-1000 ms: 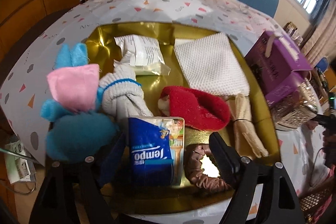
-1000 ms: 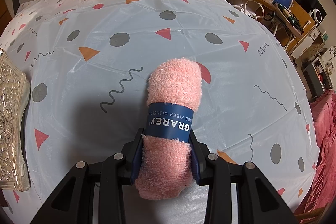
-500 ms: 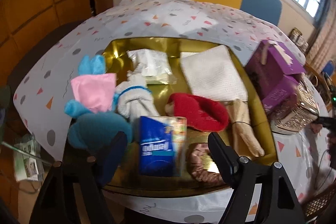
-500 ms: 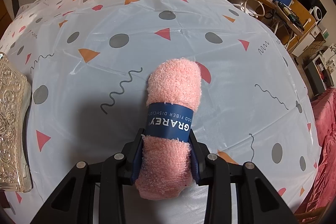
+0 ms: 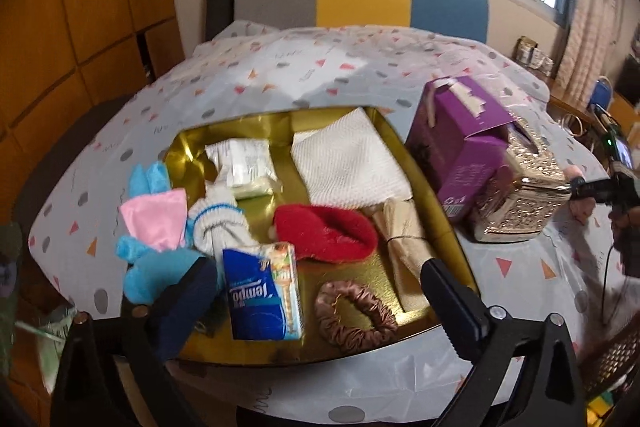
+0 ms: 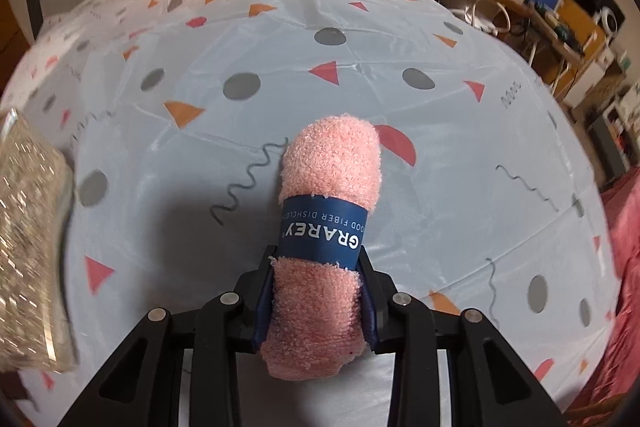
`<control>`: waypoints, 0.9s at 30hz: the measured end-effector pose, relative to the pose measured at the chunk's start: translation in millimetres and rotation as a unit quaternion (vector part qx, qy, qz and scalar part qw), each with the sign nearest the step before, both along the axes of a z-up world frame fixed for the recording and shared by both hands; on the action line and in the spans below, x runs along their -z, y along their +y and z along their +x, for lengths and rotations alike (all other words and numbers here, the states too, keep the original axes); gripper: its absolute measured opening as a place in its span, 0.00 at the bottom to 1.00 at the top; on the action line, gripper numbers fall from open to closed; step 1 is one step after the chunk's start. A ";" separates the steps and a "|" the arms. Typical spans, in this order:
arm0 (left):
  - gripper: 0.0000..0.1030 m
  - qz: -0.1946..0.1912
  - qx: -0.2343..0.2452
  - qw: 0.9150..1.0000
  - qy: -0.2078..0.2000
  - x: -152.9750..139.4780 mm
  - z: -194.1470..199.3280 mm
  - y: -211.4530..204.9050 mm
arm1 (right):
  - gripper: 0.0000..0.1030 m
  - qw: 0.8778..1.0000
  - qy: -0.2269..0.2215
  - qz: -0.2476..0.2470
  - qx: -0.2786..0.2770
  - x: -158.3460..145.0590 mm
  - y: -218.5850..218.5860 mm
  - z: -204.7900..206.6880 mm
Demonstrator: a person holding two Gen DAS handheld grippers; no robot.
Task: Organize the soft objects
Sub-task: 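Open the left tool to release the tissue pack in the tray, then carry the pink towel with the blue band into the gold tray with the right tool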
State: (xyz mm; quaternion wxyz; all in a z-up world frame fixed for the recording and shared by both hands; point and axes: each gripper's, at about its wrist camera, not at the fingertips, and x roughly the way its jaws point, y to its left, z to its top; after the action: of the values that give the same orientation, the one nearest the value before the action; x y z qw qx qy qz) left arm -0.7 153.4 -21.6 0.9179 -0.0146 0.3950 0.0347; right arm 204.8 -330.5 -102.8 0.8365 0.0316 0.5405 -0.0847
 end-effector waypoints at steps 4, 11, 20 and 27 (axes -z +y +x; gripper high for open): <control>1.00 0.005 0.006 1.000 -0.004 -2.5 -1.4 -2.8 | 0.34 1.000 -0.023 0.010 -0.012 -20.9 14.5 3.7; 1.00 0.005 0.007 1.000 -0.002 -1.4 -5.6 -2.7 | 0.34 0.997 -0.051 0.015 -0.055 -53.8 52.2 19.3; 1.00 0.001 0.008 1.000 -0.002 0.0 -8.1 -2.4 | 0.34 0.987 -0.108 0.035 -0.115 -116.7 109.3 36.9; 1.00 -0.002 0.009 1.000 0.001 1.7 -10.0 -1.2 | 0.34 0.971 -0.144 0.050 -0.183 -159.5 171.6 42.2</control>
State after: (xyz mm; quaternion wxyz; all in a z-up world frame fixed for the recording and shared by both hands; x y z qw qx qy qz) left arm -10.7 152.2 -23.2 0.9178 -0.0127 0.3960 0.0257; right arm 247.0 -158.9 56.7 0.9042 -0.0148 0.4144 0.1026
